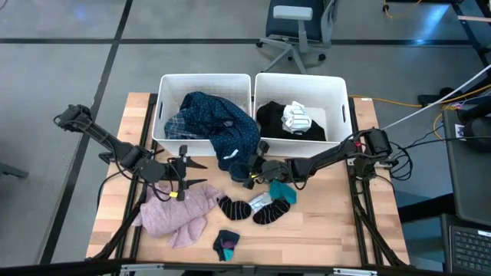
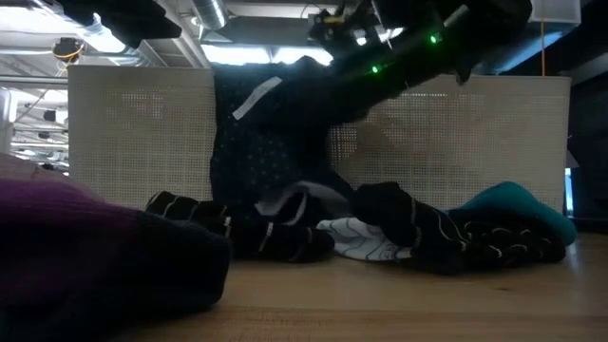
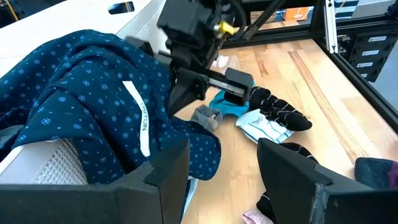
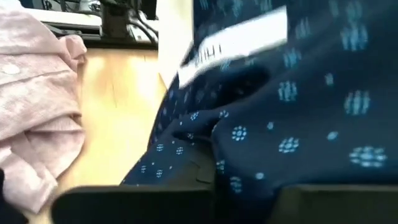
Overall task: Sort clothes
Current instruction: Put the dark blue shirt into the left white bin
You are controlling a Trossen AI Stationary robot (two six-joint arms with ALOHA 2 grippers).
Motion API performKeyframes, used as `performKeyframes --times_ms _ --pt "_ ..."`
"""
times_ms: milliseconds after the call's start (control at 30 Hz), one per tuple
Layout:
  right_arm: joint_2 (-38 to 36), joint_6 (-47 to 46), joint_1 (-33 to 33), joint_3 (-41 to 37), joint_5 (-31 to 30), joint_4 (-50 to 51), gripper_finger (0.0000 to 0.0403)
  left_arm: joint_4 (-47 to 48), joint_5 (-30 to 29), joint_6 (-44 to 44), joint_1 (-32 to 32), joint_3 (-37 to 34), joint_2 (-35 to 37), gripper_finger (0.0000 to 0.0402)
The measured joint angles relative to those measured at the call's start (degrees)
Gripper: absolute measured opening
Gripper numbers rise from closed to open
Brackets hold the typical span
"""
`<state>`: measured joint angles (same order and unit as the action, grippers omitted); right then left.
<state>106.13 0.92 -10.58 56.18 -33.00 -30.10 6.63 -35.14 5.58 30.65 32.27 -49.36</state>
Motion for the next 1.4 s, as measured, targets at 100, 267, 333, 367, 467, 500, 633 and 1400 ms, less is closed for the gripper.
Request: performKeyframes --times_ms 100,267,333,367,467,500,633,1400 --pt "0.0 6.16 -0.91 2.71 -1.4 0.32 0.0024 0.02 0.0 0.0 0.0 0.0 0.0 0.018" --pt "0.0 18.86 -1.93 9.16 -5.31 2.52 0.0028 0.07 0.0 0.0 0.0 0.0 0.0 0.018" --pt "0.0 22.32 -1.78 12.38 -6.77 4.94 0.0016 0.08 0.0 0.0 0.0 0.0 0.0 0.018" --pt "0.0 24.06 -1.72 14.22 -7.6 6.23 0.001 0.07 0.0 0.0 0.0 0.0 0.0 0.018" --pt "0.0 29.16 -1.27 19.99 -8.81 10.58 0.0008 0.07 0.0 0.0 0.0 0.0 0.0 0.018" --pt "0.0 30.3 -0.95 21.95 -8.91 12.03 0.0011 0.05 0.0 0.0 0.0 0.0 0.0 0.018" --pt "0.0 34.05 0.54 29.67 -8.87 16.69 0.002 0.0 0.0 0.0 0.0 0.0 0.0 0.018" --pt "-0.09 33.17 19.94 56.72 8.52 6.62 0.0016 -2.05 0.0 -2.82 -0.01 0.0 0.0 0.018"
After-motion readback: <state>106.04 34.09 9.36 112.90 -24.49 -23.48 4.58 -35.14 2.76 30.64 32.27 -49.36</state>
